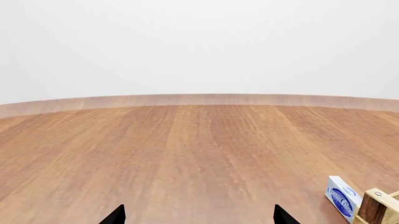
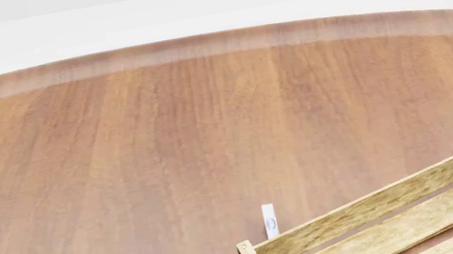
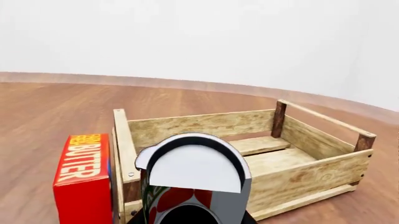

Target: Pick up the tomato sauce, and put it in the wooden tray.

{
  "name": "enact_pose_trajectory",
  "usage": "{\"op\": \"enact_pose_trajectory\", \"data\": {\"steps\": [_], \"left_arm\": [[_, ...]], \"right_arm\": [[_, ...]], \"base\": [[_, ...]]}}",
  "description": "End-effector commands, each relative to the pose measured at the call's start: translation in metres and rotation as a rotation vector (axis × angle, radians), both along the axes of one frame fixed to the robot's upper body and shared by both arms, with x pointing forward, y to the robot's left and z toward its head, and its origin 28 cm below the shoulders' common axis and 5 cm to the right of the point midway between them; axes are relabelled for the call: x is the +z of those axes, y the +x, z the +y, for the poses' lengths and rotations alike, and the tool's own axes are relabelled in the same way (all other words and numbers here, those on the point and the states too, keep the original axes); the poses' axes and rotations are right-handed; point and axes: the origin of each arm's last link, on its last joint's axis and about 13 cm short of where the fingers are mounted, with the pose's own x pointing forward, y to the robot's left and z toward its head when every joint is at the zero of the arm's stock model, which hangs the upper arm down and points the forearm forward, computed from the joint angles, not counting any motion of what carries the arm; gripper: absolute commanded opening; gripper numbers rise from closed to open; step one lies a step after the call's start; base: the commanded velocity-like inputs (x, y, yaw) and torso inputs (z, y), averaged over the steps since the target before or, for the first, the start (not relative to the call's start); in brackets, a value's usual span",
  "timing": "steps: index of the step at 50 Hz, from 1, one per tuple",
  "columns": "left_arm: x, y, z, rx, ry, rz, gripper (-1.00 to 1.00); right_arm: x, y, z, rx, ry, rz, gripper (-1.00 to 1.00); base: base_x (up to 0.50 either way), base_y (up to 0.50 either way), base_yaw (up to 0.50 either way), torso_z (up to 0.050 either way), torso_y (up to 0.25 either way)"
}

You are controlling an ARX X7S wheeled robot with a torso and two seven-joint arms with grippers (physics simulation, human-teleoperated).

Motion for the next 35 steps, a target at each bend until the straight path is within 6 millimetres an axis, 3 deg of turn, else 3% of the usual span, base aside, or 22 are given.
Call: {"op": "enact_pose_trajectory", "data": {"steps": [1,17,35], "left_arm": [[0.000,0.000,0.000,0.000,0.000,0.000,1.00],[0.000,0.000,0.000,0.000,0.000,0.000,1.00],[0.000,0.000,0.000,0.000,0.000,0.000,1.00]], "right_arm": [[0.014,0.003,-0.001,-0.008,-0.003,-0.075,-1.00],[0.034,0.005,0.000,-0.016,-0.005,-0.175,-1.00],[0.054,0.033,-0.004,-0.078,-0.012,-0.231,-1.00]], "base": [[0.00,0.00,0.00,0.000,0.000],[0.00,0.00,0.00,0.000,0.000],[0.00,0.00,0.00,0.000,0.000]]}}
